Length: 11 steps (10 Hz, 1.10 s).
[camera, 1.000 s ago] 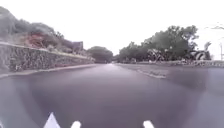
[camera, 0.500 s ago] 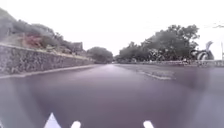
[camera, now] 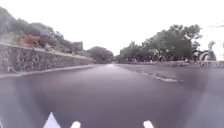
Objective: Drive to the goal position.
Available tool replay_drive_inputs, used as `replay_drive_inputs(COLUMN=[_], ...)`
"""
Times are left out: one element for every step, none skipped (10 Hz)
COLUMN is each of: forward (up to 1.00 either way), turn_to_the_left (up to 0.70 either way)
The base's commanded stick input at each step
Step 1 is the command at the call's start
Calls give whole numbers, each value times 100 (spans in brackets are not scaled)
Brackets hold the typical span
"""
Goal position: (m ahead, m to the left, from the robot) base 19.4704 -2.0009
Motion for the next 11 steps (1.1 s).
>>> replay_drive_inputs(forward=[70,70,70,70,70,70,70,70,70,70,70], turn_to_the_left=[0,0,0,0,0,0,0,0,0,0,0])
